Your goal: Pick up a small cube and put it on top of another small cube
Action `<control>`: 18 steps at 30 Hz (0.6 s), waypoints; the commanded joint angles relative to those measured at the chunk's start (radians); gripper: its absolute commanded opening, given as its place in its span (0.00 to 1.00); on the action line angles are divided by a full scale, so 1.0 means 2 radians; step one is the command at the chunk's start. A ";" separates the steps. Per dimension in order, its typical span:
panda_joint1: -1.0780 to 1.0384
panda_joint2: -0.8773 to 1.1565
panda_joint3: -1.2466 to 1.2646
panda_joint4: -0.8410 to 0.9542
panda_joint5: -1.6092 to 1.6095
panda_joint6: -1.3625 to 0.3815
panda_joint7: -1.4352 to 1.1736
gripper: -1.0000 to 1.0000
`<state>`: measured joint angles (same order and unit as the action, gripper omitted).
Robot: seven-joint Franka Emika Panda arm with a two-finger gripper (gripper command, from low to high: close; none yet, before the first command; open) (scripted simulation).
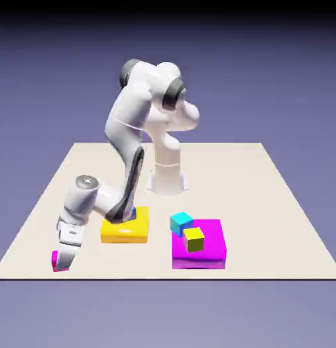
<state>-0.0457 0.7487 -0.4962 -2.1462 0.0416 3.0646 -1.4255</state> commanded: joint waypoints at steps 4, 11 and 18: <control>0.061 -0.072 -0.053 -0.042 -0.015 -0.039 0.006 0.00; 0.164 -0.176 -0.041 -0.079 -0.112 -0.121 0.116 0.00; 0.291 -0.300 -0.008 -0.119 -0.243 -0.225 0.268 0.00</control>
<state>0.5355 0.1485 -0.5126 -2.3840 -0.4445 2.6128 -0.8903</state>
